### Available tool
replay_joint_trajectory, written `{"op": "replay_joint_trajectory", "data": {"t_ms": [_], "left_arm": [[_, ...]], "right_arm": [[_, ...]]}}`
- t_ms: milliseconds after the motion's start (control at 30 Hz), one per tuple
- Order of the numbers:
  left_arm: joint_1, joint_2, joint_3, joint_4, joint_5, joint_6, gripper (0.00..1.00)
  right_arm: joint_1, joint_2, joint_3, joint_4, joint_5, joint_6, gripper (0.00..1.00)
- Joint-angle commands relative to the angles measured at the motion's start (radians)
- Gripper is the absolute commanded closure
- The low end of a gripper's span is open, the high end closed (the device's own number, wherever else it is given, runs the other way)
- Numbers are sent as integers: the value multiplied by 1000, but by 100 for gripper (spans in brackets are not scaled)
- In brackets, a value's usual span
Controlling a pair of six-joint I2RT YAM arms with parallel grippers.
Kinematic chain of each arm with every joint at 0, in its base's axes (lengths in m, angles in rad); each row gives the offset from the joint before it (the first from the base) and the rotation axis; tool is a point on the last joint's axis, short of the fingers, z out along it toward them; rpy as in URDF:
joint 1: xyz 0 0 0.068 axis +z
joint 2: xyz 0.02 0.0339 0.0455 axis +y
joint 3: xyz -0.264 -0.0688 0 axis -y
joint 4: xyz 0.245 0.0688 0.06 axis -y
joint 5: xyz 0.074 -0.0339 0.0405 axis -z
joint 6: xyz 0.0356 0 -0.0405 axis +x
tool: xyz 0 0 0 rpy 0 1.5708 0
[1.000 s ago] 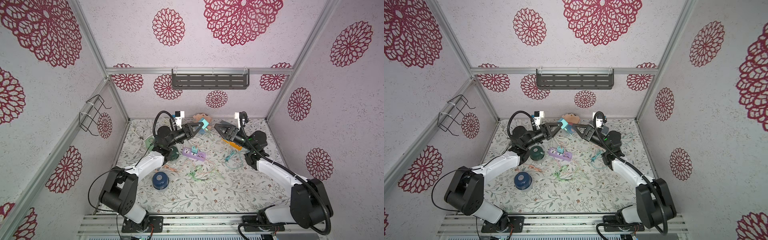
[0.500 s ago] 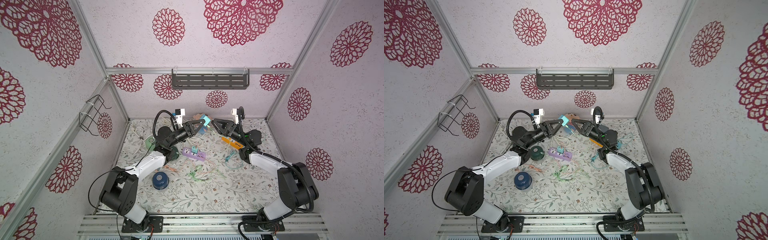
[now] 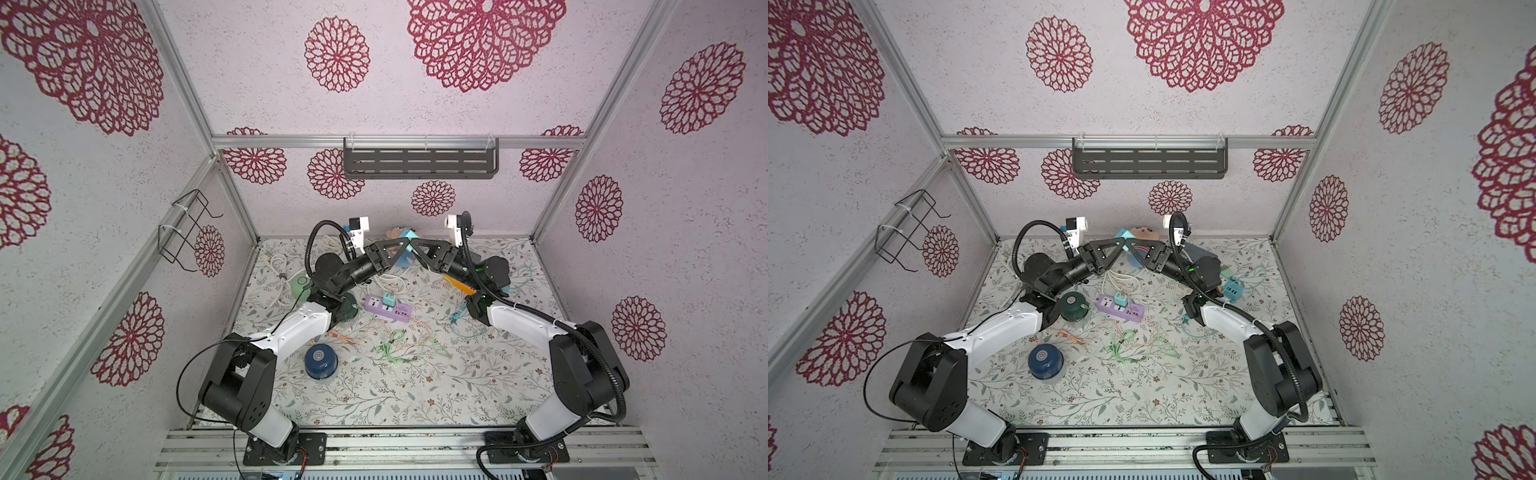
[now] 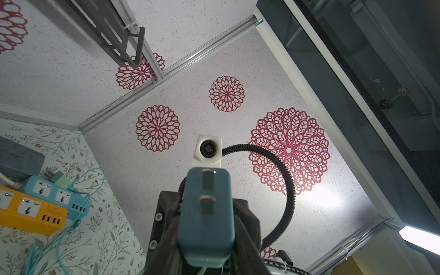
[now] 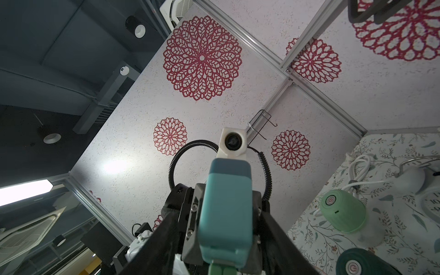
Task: Charge the cordless meat grinders
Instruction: Pick up the plug from the center of the board.
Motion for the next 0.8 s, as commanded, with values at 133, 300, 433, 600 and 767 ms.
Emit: {"op": "replay_joint_trajectory", "data": {"t_ms": [133,300,433,600,767], "left_arm": [[-15,28,16,21,-13,26,100],[-22,41,16,20,-11,27,100],[-24,42,14,11,-9,33,100],[-27,39,5,7,-12,40,100],[-30,44,2,14,-15,38,100]], "right_arm": [[7,7,49,1,30,-32,65],[8,20,62,-2,30,-19,78],[5,31,75,-8,22,-7,73],[-1,30,61,-14,54,2,59],[-7,41,67,20,69,31,66]]}}
